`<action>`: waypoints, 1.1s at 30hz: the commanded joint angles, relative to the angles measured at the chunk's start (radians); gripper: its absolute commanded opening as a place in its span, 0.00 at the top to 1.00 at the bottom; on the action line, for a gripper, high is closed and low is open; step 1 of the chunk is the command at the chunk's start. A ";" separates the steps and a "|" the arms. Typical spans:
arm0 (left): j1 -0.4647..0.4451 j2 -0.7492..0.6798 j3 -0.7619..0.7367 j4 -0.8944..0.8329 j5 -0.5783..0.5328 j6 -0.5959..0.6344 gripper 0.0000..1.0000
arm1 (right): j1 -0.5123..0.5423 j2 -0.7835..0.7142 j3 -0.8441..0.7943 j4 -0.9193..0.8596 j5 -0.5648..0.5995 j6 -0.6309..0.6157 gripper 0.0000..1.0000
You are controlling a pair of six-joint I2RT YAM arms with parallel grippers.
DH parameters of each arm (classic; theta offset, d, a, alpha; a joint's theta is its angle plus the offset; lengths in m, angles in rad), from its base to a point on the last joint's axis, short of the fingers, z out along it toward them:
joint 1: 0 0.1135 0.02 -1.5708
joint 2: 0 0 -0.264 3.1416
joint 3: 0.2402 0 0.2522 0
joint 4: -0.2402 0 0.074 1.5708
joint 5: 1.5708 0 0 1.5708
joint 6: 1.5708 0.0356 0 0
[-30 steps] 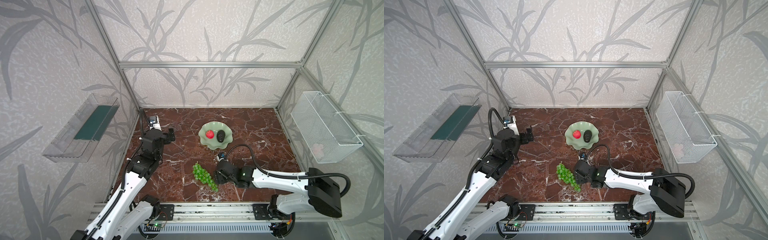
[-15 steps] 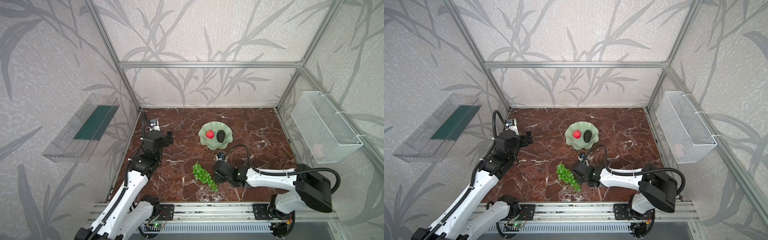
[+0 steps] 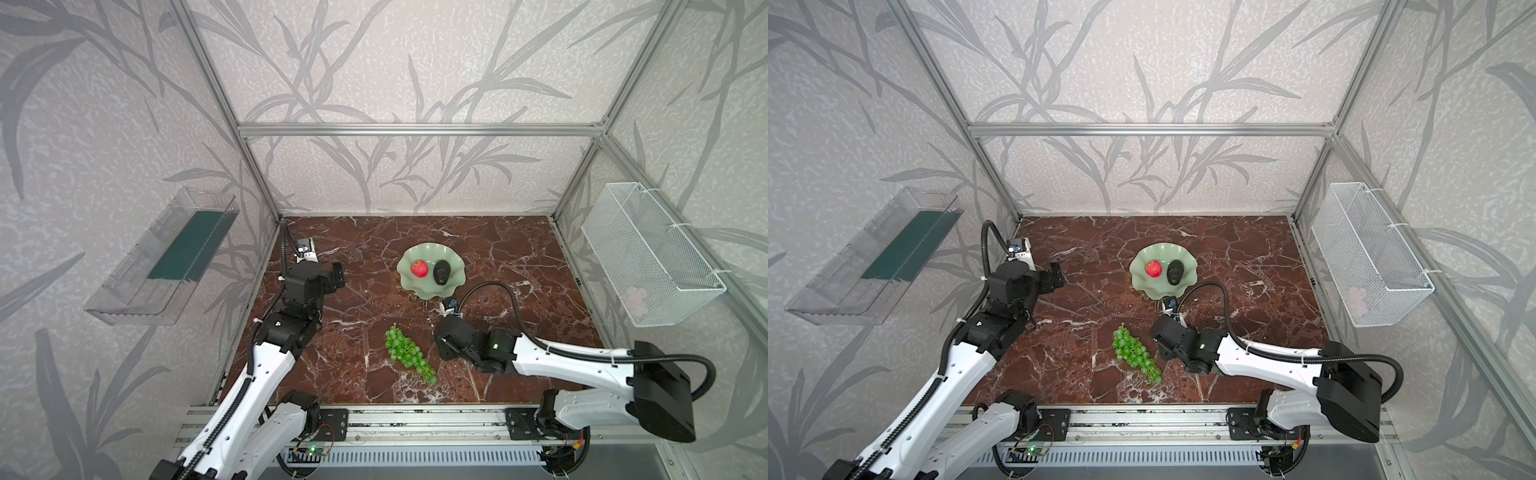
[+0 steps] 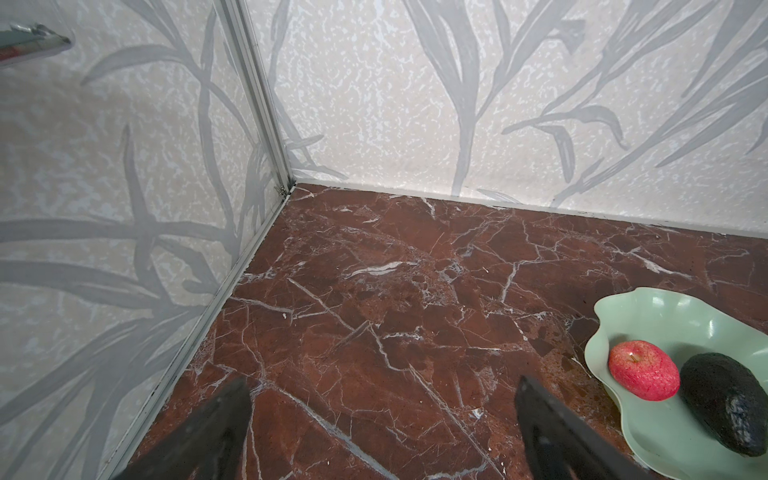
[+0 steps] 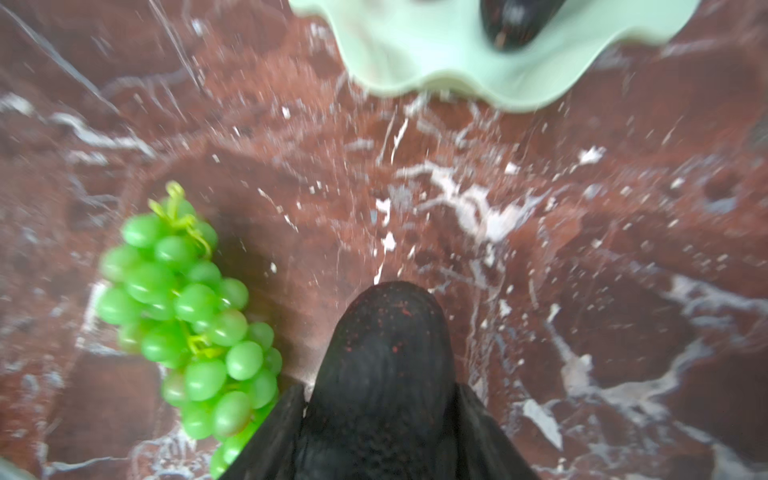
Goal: Place and organize the fake fruits in the fruit bowl
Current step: 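Grasp the second avocado with the right gripper and lift it, then place the avocado in the bowl and open the right gripper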
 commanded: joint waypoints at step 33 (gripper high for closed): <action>0.020 -0.021 -0.019 -0.011 0.005 -0.015 0.01 | -0.384 0.647 0.583 0.183 -0.319 -0.737 0.58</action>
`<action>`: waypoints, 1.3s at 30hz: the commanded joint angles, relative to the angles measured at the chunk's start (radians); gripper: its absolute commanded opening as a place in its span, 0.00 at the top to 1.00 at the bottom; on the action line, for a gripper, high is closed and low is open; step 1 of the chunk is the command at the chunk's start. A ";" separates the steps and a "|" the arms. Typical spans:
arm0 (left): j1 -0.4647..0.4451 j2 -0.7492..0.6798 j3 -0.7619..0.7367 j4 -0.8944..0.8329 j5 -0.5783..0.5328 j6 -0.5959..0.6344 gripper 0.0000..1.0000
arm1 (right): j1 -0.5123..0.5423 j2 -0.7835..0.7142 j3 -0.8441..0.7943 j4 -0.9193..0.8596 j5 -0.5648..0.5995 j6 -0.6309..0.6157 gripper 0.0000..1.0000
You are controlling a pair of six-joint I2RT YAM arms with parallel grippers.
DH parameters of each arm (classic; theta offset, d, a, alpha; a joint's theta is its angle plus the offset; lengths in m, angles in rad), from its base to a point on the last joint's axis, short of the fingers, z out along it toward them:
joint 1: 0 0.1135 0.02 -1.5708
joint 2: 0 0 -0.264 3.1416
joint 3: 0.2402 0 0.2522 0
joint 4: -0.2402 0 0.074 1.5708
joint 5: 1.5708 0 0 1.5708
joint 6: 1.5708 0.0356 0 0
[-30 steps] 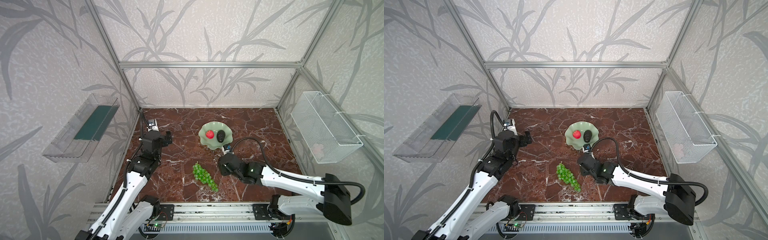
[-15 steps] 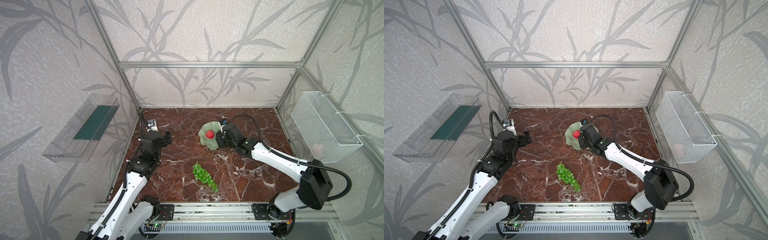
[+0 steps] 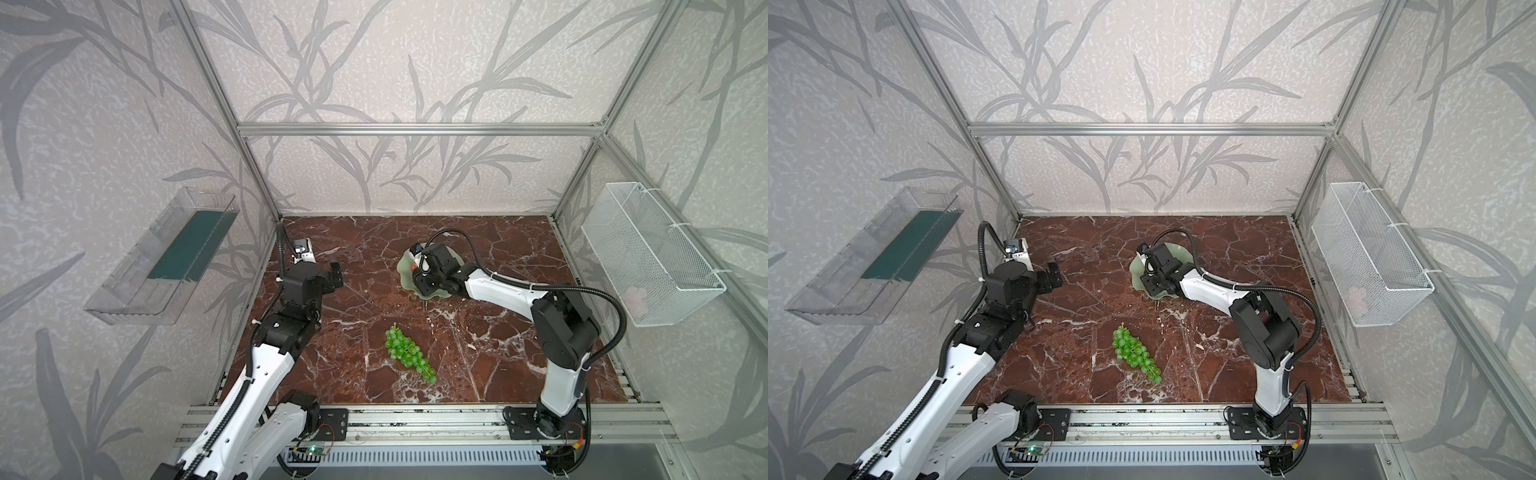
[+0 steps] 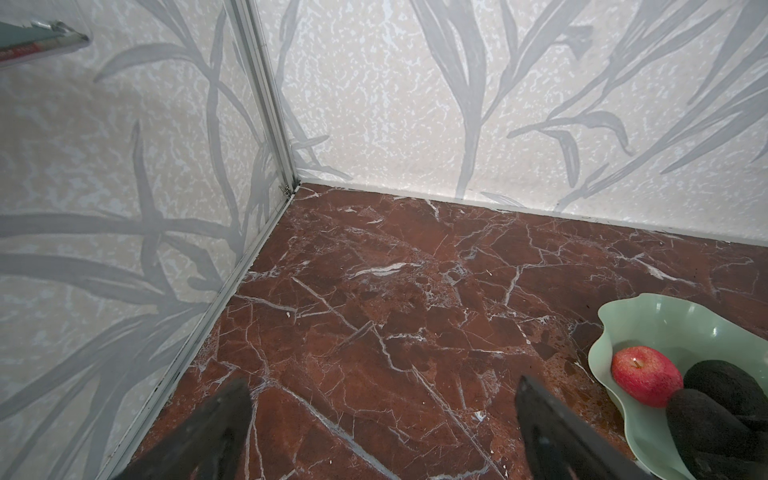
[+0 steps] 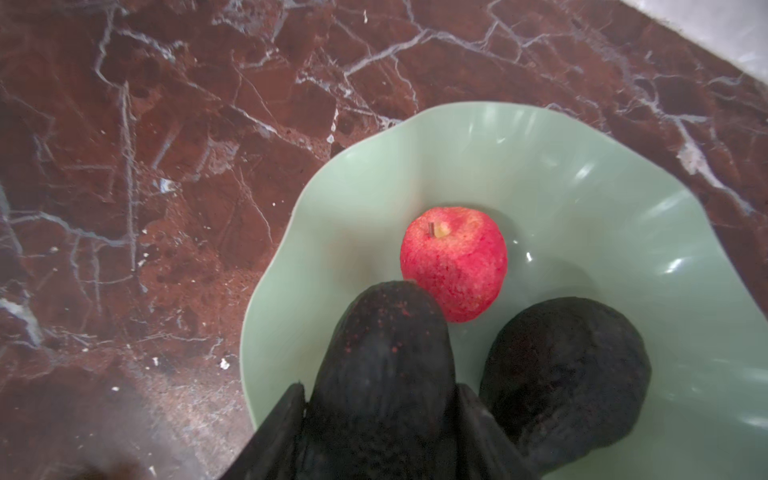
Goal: Place and organize the fake fruits in the fruit bowl
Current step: 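Place the avocado in the bowl and open the right gripper, then move the right gripper back to the green grapes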
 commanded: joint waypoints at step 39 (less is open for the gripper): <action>0.023 -0.009 -0.016 -0.005 0.026 -0.028 0.01 | 0.280 -0.556 -0.783 0.686 -0.223 0.131 0.00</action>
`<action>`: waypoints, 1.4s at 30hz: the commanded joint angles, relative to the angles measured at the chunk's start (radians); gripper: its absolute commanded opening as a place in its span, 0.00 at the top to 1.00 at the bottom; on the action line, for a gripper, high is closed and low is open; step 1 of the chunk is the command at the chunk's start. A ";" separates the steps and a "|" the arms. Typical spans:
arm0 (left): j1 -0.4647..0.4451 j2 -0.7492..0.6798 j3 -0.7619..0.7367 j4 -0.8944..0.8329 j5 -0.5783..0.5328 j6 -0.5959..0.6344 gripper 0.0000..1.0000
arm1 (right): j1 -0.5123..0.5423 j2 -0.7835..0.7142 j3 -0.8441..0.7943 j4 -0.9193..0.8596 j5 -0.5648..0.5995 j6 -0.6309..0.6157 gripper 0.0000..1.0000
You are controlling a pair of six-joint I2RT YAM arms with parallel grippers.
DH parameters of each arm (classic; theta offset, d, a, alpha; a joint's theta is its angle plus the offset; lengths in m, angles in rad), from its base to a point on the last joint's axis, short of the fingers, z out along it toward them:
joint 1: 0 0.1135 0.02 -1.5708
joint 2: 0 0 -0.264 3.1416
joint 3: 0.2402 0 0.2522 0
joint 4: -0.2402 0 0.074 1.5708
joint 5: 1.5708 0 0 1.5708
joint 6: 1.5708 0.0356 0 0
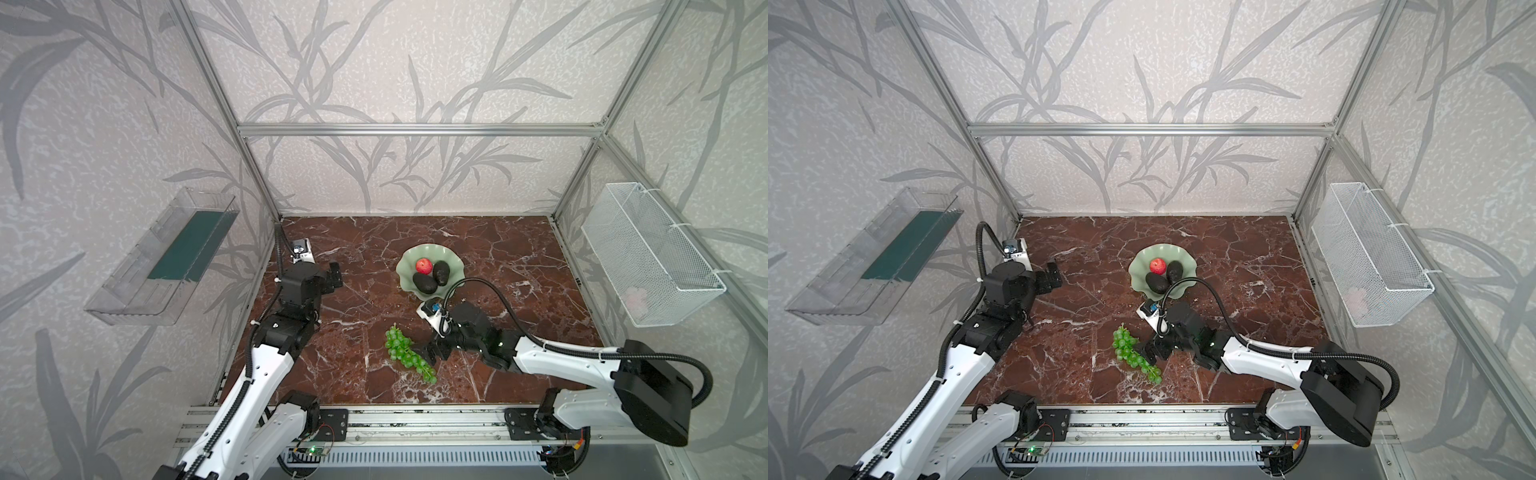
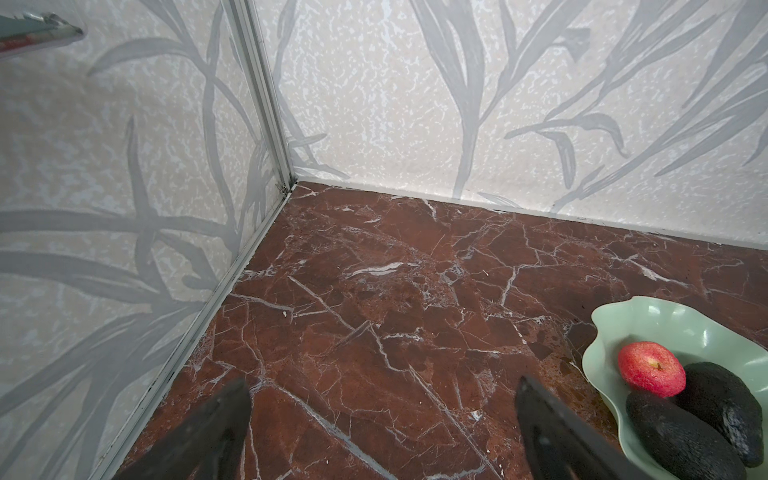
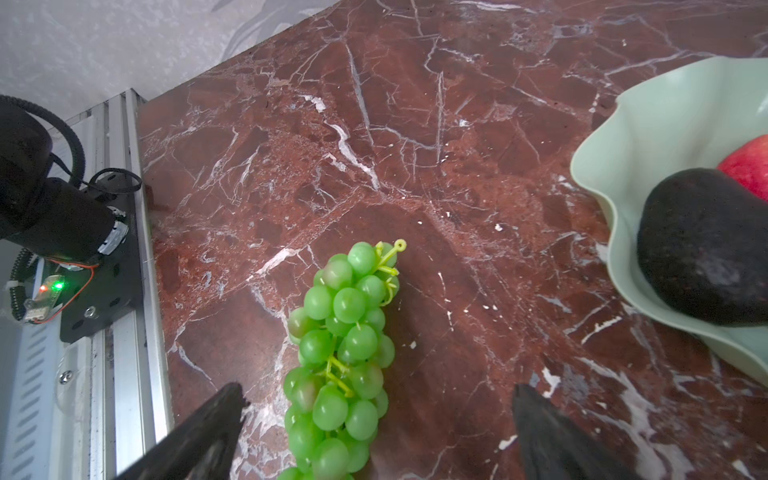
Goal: Place and organize the fake fruits in the fruit bowl
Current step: 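Move the right gripper back to the green grapes, then grasp the green grapes by the stem with the right gripper and lift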
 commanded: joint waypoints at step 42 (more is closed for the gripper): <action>0.014 -0.003 -0.020 -0.003 0.007 -0.016 0.01 | 0.077 0.401 0.040 0.374 0.074 0.135 0.61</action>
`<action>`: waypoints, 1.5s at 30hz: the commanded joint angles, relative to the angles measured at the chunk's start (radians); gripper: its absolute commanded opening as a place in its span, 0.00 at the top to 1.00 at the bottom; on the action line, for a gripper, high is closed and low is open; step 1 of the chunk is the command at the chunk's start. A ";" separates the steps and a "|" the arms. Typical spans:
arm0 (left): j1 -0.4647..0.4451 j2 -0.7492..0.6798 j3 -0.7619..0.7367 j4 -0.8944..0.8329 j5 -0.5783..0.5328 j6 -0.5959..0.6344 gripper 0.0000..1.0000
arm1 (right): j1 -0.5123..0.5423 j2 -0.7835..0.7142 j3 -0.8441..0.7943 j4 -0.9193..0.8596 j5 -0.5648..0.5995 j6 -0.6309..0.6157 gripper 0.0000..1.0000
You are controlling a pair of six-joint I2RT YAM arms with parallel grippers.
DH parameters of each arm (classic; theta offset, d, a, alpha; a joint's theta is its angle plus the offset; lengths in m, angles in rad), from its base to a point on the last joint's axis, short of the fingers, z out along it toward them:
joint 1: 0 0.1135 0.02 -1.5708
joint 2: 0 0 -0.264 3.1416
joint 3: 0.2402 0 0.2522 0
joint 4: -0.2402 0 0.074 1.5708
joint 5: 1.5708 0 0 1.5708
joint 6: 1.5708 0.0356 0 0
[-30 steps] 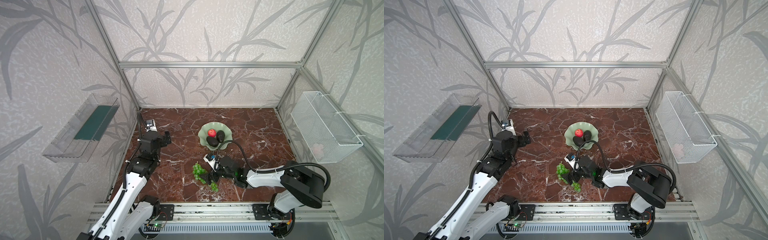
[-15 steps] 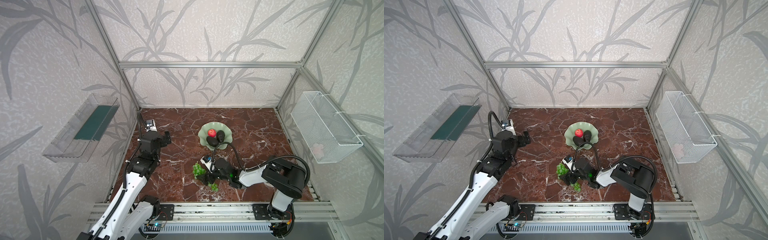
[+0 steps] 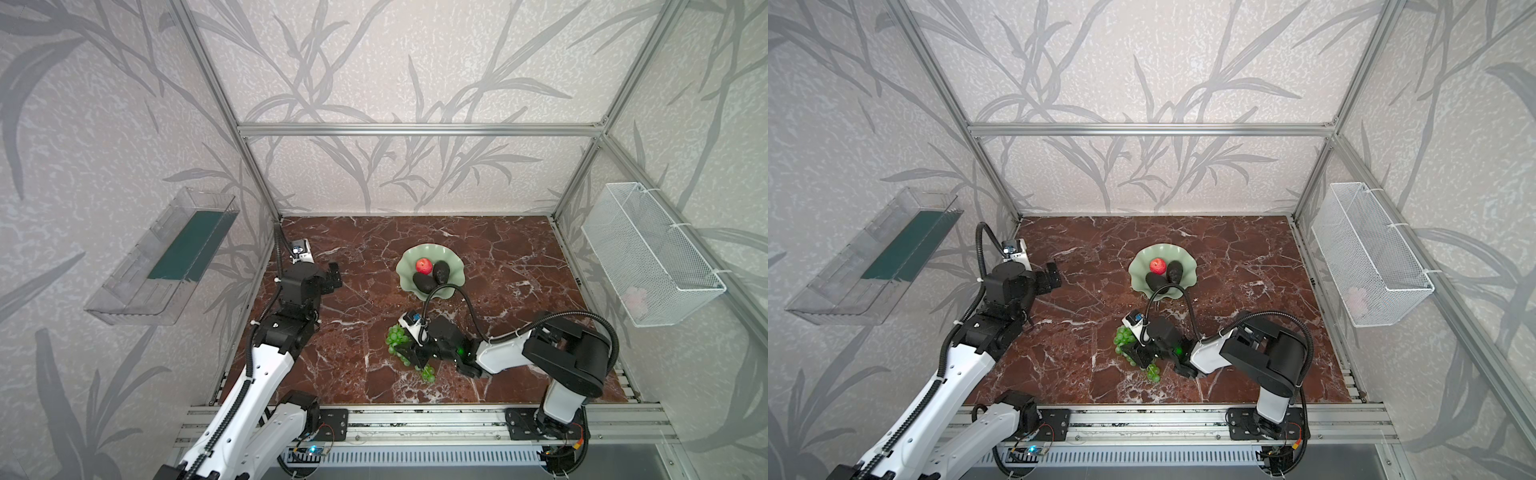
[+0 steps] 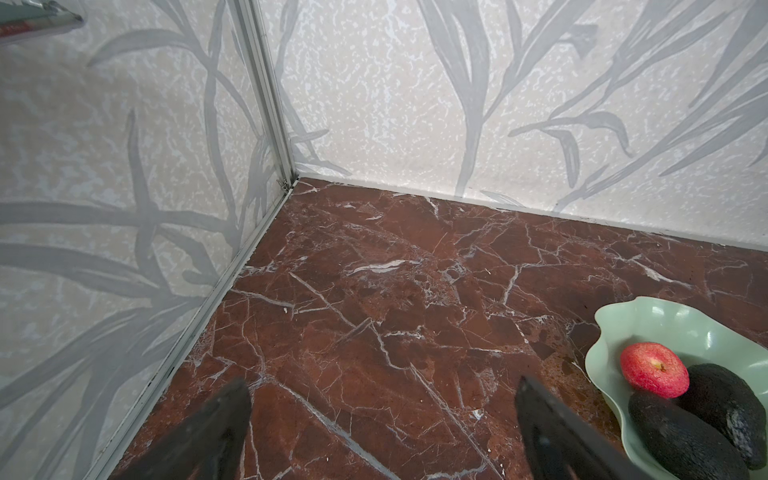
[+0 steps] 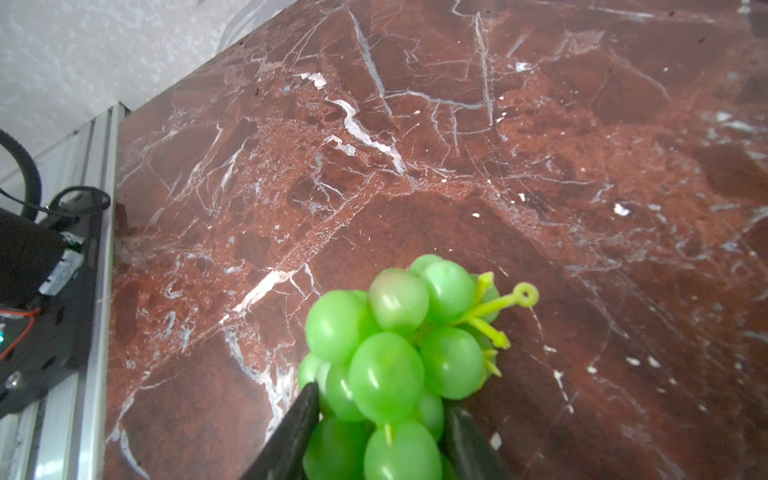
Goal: Place and organize the fake fruits in the fruit bowl
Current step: 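Grasp the green grapes by the stem with the right gripper and lift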
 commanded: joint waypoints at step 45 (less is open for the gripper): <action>0.010 -0.010 -0.015 -0.001 0.008 -0.013 0.01 | 0.063 0.006 0.082 -0.250 0.106 -0.018 0.16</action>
